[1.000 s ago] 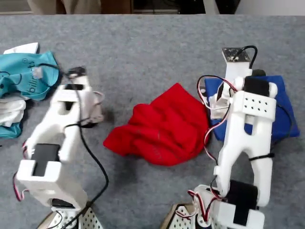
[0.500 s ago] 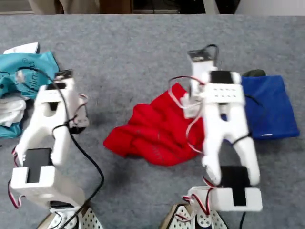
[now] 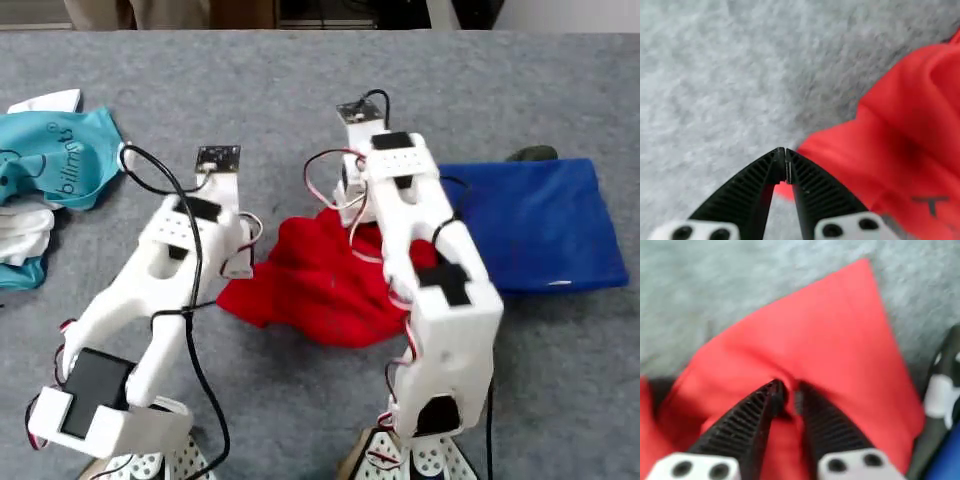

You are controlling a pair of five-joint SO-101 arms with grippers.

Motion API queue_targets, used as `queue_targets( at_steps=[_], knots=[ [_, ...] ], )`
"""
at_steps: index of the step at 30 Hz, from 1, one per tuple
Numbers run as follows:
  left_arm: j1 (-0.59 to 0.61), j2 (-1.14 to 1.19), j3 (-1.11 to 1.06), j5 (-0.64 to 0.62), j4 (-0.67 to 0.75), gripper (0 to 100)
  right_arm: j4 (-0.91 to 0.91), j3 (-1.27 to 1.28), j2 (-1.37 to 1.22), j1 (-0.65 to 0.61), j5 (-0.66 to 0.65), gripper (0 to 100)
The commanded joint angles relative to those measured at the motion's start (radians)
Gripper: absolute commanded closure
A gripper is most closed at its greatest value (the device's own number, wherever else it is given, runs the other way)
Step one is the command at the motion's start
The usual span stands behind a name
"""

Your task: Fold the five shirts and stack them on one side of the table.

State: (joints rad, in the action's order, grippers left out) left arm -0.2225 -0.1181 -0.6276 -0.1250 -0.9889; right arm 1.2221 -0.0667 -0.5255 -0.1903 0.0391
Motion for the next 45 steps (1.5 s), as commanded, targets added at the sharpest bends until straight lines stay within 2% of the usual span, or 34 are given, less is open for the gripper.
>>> queue_targets(
  at_steps=[1, 3, 7, 11, 21, 25, 30, 33, 38, 42, 45],
  knots=[
    [-0.021, -0.027, -0.094, -0.034, 0.245, 98, 0.012, -0.163, -0.087, 0.054, -0.017, 98.7],
    [-0.015, -0.018, -0.124, -0.048, 0.304, 98, 0.031, -0.236, -0.107, 0.067, -0.017, 98.7],
    [-0.015, -0.019, -0.124, -0.046, 0.272, 98, 0.029, -0.400, -0.108, 0.090, -0.002, 98.7],
    [-0.014, -0.019, -0.124, -0.044, 0.253, 98, 0.011, -0.573, -0.119, 0.114, 0.107, 98.6],
    [-0.011, -0.021, -0.124, -0.044, 0.247, 98, -0.215, -0.530, -0.209, 0.179, 0.301, 98.6],
    [0.048, -0.019, -0.078, -0.061, 0.245, 98, -0.252, -0.529, -0.211, 0.231, 0.344, 98.6],
    [0.112, -0.010, 0.109, -0.273, 0.245, 98, -0.265, -0.529, -0.211, 0.249, 0.374, 98.5],
    [0.081, 0.012, 0.222, -0.396, 0.252, 98, -0.265, -0.530, -0.211, 0.263, 0.374, 98.5],
    [-0.044, 0.174, 0.361, -0.422, 0.269, 98, -0.273, -0.530, -0.213, 0.282, 0.376, 98.4],
    [-0.098, 0.367, 0.427, -0.434, 0.281, 87, -0.288, -0.526, -0.213, 0.282, 0.376, 98.4],
    [-0.101, 0.430, 0.506, -0.514, 0.175, 78, -0.288, -0.526, -0.213, 0.282, 0.376, 98.4]
  ],
)
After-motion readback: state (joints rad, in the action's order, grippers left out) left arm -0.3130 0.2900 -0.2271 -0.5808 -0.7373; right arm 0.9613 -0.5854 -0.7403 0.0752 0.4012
